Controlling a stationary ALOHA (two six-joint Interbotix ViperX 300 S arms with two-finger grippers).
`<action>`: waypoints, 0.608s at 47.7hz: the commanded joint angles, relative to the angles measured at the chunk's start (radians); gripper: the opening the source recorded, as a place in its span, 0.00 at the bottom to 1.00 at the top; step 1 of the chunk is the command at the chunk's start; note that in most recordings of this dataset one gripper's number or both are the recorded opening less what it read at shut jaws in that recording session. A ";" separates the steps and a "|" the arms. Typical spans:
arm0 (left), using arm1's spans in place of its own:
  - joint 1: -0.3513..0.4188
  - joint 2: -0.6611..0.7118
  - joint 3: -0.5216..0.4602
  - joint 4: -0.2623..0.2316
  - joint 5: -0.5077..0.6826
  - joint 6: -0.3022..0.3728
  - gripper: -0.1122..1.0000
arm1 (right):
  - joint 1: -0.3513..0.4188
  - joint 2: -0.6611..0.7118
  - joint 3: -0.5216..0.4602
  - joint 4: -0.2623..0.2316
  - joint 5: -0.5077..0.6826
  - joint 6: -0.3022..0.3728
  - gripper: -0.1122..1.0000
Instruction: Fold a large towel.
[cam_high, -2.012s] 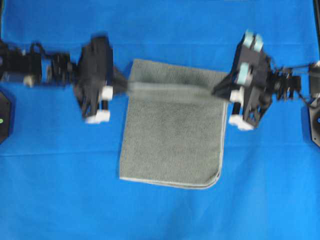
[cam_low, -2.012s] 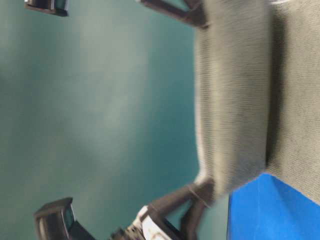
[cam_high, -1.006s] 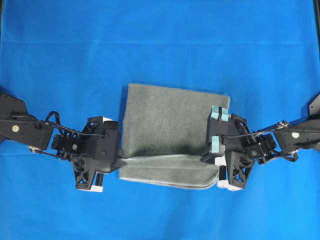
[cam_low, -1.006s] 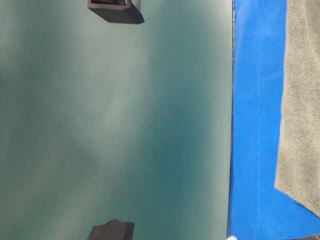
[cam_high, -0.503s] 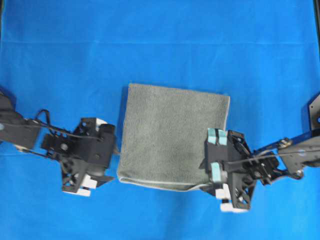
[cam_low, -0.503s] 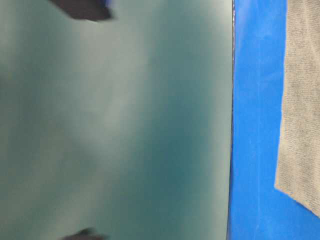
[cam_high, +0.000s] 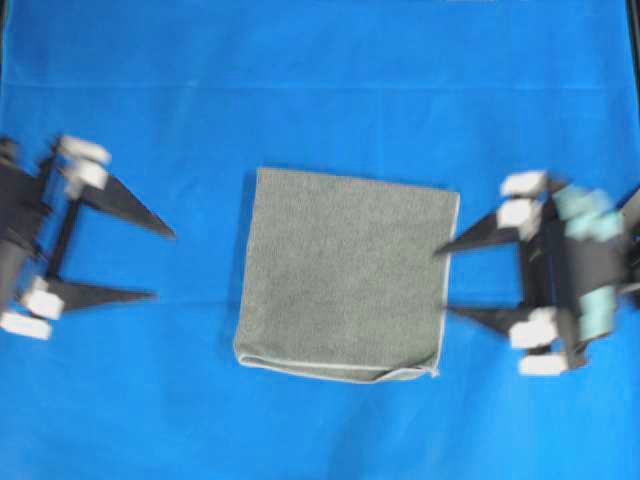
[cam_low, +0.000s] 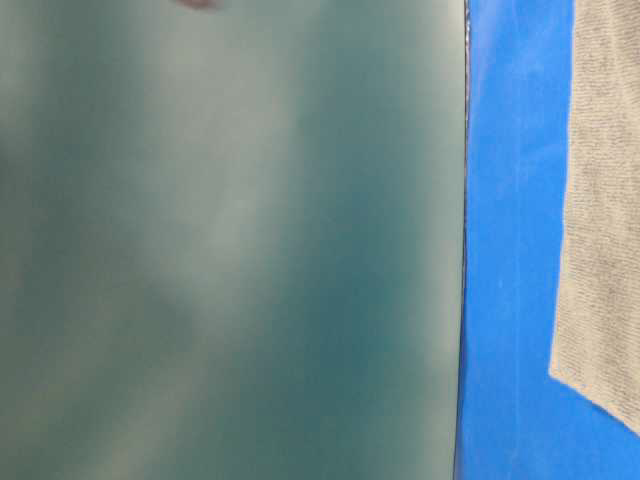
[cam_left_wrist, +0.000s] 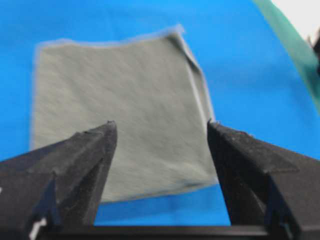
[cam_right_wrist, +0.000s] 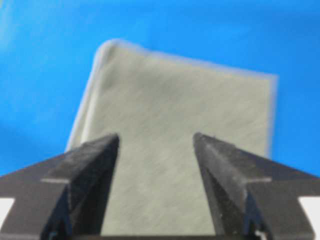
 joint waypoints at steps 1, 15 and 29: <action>0.040 -0.101 0.008 0.002 0.011 0.005 0.73 | -0.009 -0.120 0.025 -0.040 0.008 0.002 0.66; 0.153 -0.347 0.098 0.002 0.100 0.008 0.73 | -0.038 -0.462 0.178 -0.091 0.052 0.011 0.66; 0.230 -0.482 0.184 0.002 0.141 -0.006 0.73 | -0.146 -0.623 0.298 -0.114 0.083 0.038 0.66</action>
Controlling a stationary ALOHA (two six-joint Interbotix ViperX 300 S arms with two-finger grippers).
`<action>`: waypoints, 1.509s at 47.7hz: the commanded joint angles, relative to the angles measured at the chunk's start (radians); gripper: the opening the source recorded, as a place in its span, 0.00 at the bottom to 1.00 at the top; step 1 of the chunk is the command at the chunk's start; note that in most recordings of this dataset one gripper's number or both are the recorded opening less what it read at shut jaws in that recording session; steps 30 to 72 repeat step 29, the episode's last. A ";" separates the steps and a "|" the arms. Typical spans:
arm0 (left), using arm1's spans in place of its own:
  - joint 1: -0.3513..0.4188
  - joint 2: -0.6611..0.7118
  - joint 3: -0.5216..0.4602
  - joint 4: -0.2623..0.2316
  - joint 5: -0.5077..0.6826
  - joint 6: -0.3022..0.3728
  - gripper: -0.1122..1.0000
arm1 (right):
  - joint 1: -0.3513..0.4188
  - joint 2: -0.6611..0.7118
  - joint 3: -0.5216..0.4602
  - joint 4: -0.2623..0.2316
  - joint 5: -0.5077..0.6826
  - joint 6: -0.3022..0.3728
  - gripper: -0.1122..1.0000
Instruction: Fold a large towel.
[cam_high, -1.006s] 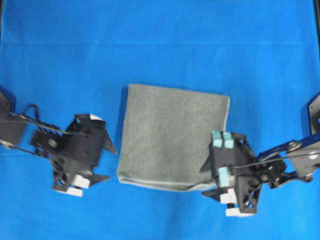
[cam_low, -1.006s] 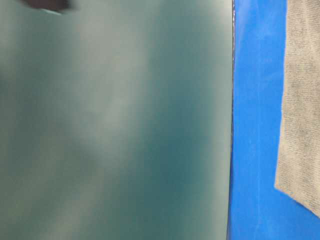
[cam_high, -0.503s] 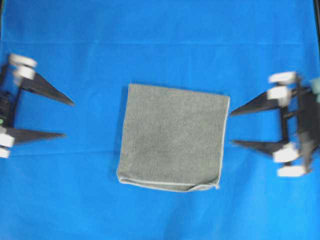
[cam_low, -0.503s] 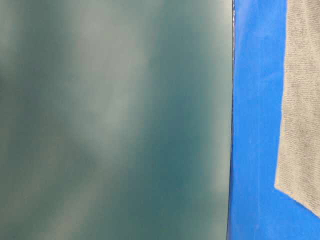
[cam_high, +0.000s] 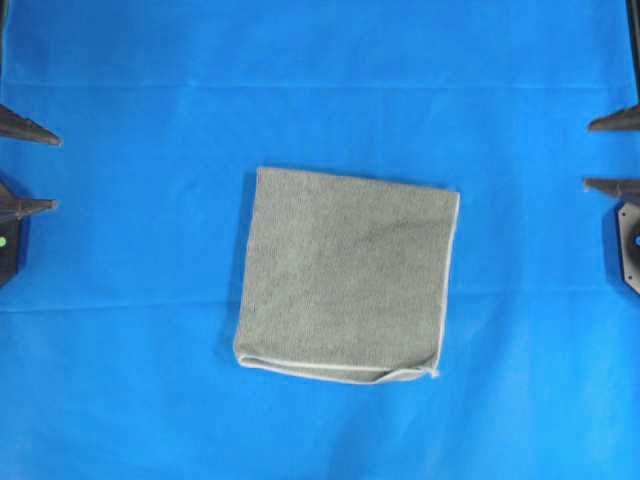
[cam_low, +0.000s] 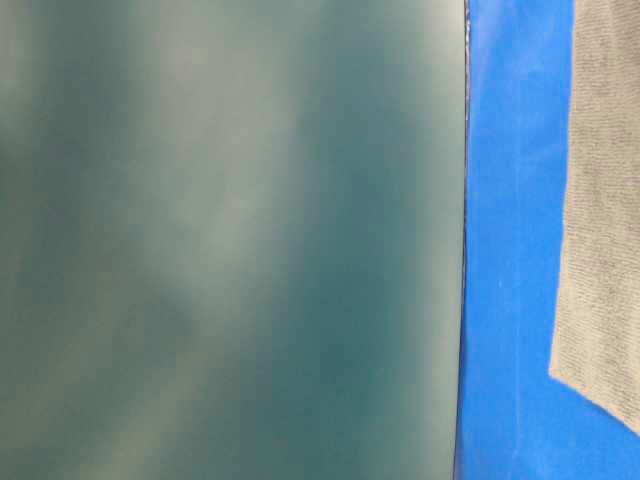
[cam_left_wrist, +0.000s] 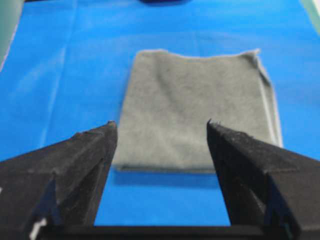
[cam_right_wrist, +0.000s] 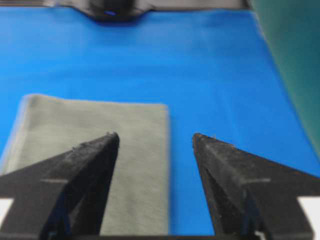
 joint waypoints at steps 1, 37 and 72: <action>0.020 -0.020 0.009 0.003 0.003 -0.009 0.73 | -0.046 -0.015 0.015 -0.006 0.000 0.015 0.66; 0.084 -0.046 0.172 -0.002 -0.048 -0.098 0.73 | -0.152 0.049 0.190 -0.014 0.002 0.249 0.66; 0.084 -0.046 0.172 -0.002 -0.048 -0.098 0.73 | -0.152 0.049 0.190 -0.014 0.002 0.249 0.66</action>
